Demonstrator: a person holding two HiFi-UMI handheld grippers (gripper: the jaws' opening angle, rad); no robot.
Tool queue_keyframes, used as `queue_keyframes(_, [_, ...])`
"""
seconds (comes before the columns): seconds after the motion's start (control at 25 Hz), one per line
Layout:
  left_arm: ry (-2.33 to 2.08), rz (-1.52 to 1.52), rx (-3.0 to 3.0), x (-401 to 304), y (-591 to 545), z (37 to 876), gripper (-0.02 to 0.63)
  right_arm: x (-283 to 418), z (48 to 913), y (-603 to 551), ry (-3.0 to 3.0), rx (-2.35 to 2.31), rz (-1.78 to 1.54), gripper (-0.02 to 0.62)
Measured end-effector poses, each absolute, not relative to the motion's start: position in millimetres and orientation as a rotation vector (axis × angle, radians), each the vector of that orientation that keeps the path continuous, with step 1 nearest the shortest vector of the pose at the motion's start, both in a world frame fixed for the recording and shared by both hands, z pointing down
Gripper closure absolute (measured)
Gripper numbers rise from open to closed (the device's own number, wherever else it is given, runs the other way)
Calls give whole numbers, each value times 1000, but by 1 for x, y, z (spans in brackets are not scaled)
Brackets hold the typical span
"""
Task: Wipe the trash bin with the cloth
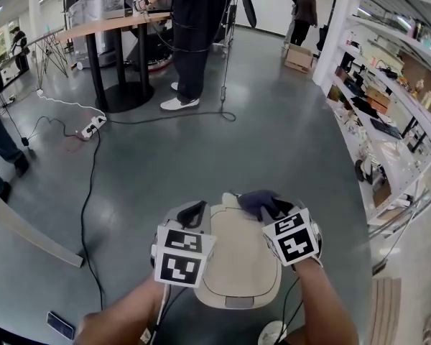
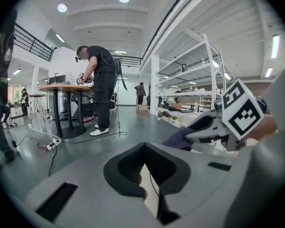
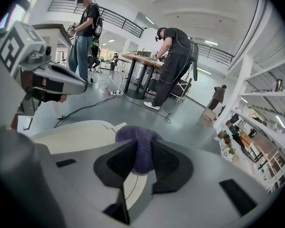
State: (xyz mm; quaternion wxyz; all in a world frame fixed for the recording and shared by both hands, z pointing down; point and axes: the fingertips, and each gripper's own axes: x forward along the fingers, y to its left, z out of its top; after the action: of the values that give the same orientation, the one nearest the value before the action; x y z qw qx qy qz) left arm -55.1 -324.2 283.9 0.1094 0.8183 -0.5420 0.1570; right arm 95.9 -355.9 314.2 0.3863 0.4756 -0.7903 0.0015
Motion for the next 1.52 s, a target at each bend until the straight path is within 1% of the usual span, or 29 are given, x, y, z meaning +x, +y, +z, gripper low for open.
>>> queue_keyframes(0.4, [-1592,435,2409,-77,-298,274,606,31,287,-305,-2131,1165,-57,503])
queue_keyframes(0.72, [-1641,456,2390,-108,-274,268,606,-16,308,-278,-2057,1021,-119,503])
queue_keyframes(1.0, [-1648,433,2323,-134,-268,272,606,-22,346,-275,-1919,899,-187,503])
queue_keyframes(1.52, [-1584,445,2385,-99,-269,273,606,-15,344,-273,-1958,926,-136,503])
